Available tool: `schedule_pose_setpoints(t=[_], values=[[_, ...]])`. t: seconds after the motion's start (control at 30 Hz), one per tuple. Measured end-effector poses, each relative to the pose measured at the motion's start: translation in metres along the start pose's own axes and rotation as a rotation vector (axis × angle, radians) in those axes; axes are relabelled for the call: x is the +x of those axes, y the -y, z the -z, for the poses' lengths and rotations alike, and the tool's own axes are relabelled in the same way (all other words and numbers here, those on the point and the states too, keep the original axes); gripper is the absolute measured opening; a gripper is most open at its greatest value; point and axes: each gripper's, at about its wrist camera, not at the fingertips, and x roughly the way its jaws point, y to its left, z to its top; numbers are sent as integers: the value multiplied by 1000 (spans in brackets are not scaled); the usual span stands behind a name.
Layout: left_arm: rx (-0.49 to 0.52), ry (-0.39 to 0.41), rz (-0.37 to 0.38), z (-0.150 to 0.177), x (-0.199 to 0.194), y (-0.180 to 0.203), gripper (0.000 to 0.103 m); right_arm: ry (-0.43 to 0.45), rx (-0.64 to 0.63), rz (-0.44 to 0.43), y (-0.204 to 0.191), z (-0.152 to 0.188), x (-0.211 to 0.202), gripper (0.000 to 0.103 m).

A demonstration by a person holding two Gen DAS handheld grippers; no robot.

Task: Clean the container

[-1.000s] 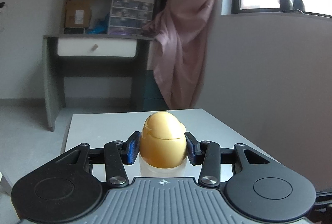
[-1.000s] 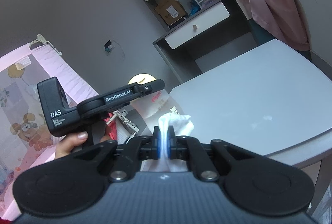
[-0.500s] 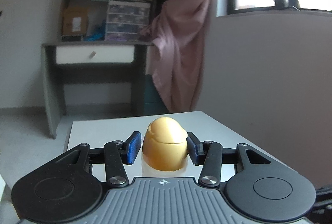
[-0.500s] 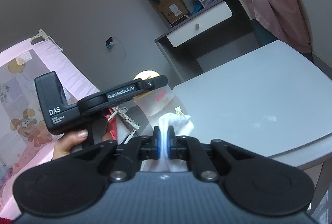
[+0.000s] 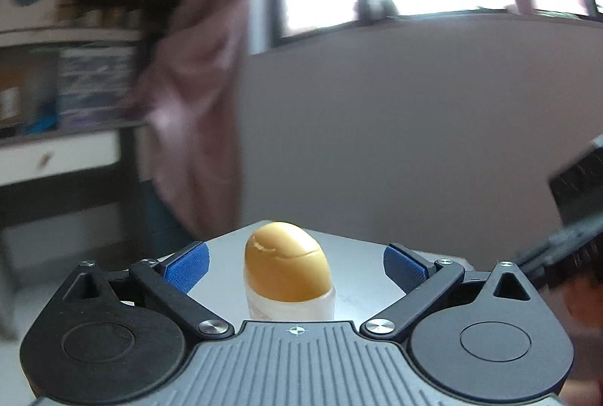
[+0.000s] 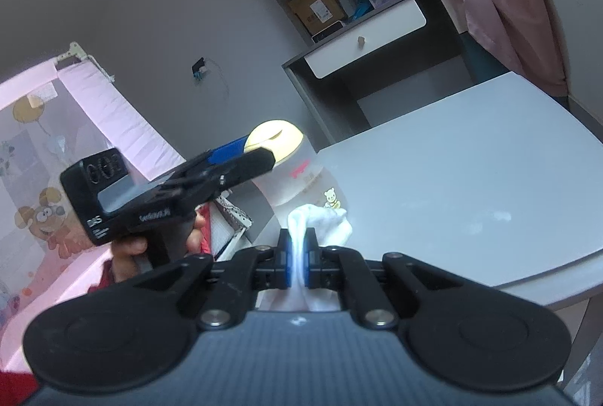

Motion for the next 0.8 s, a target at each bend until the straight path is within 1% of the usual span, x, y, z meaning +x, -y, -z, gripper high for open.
schedule_pose_setpoints(t=[0.07, 0.17, 0.23, 0.3, 0.37, 0.47, 0.53, 0.63, 0.67, 0.8], values=[[39, 27, 85, 5, 3, -11, 100, -5, -11, 12, -3, -1, 1, 6], [48, 40, 230, 11, 12, -31, 101, -10, -30, 36, -8, -3, 3, 6], [64, 38, 296, 16, 19, -42, 101, -16, -36, 49, -9, -3, 5, 6], [70, 30, 316, 21, 27, -53, 101, -23, -37, 56, -10, -4, 7, 6], [51, 32, 339, 26, 33, -64, 101, -29, -38, 61, -10, -4, 10, 6], [20, 47, 396, 31, 39, -78, 101, -39, -39, 70, -10, -4, 14, 6], [17, 49, 425, 33, 44, -83, 101, -46, -40, 75, -10, -5, 17, 6], [10, 50, 446, 36, 51, -88, 100, -49, -35, 81, -8, -4, 19, 6], [6, 55, 454, 37, 52, -89, 98, -50, -32, 82, -7, -4, 19, 6], [-8, 81, 467, 37, 52, -84, 98, -55, -21, 83, -3, -4, 21, 6]])
